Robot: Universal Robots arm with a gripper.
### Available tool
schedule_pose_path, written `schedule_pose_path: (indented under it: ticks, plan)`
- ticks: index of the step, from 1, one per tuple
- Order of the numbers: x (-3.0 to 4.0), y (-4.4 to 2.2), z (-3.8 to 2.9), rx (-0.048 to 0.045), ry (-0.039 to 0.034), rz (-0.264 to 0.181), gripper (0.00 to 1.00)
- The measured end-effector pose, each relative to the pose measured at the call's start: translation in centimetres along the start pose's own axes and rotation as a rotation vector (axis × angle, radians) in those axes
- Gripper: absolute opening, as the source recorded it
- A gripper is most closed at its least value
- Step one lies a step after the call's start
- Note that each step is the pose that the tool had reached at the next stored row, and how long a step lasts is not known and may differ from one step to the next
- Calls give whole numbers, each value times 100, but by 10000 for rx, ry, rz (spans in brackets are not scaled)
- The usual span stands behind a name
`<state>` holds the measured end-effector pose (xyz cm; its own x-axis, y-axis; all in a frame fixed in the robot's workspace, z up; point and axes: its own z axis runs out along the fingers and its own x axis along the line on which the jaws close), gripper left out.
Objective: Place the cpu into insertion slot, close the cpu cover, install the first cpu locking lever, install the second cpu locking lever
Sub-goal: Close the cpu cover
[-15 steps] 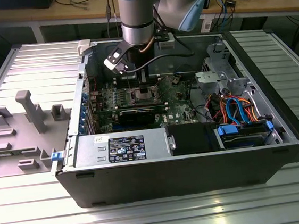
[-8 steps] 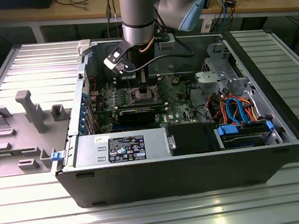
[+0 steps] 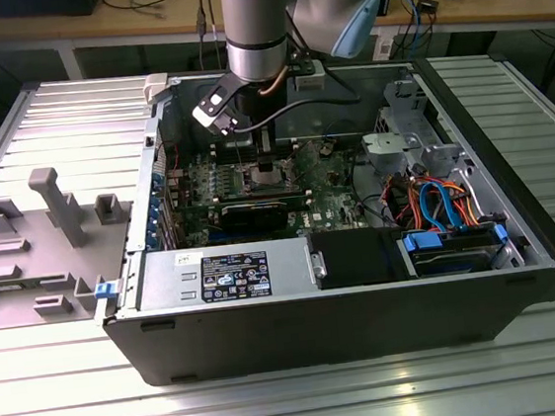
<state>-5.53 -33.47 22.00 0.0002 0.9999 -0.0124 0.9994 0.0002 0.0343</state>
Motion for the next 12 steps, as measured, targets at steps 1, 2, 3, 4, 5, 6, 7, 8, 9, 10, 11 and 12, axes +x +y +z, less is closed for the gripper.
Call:
schedule_pose_path:
  ticks: [1,2,3,4,5,6,7,8,9,10,11,12]
  plan:
    - [0,0,-1,0,0,-1,11]
    - [0,0,-1,0,0,0,11]
    - [0,0,-3,1,-1,-1,11]
    - [0,0,-3,0,0,-1,11]
    - [0,0,-5,1,-1,-1,11]
    - [0,0,-5,0,0,0,11]
    - [0,0,-5,-1,1,0,11]
    - [0,0,-5,0,1,0,11]
    - [0,0,-5,0,1,-1,11]
    - [0,0,-5,0,2,0,11]
    - [0,0,-6,0,3,0,11]
    - [0,0,-7,0,3,0,11]
